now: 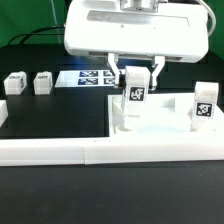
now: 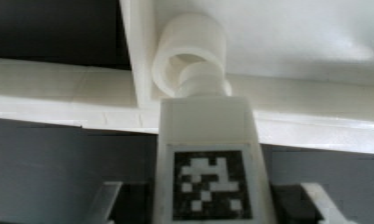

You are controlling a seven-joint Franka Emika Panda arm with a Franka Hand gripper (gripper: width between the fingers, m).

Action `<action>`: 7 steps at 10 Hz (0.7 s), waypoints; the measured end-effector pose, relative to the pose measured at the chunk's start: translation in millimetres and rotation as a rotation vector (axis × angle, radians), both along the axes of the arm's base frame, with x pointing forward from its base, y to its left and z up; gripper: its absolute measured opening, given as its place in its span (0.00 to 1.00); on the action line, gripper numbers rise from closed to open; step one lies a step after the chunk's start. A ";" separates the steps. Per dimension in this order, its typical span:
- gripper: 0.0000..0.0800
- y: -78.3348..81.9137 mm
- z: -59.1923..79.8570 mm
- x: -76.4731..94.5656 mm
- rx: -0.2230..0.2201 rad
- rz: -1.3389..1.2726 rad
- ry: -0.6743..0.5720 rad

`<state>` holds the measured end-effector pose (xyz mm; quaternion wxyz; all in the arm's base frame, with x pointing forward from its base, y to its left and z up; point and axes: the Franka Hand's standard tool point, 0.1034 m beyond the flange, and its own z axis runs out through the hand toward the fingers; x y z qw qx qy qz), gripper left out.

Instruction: Assemble square table

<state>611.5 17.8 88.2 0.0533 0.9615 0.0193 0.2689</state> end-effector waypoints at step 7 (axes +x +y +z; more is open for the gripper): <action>0.37 -8.5 -10.9 -4.0 -0.023 0.017 0.018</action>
Offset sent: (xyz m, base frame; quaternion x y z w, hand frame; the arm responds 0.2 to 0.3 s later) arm -0.0040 -0.0049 -0.0011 0.0014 -0.0032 -0.0052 1.0000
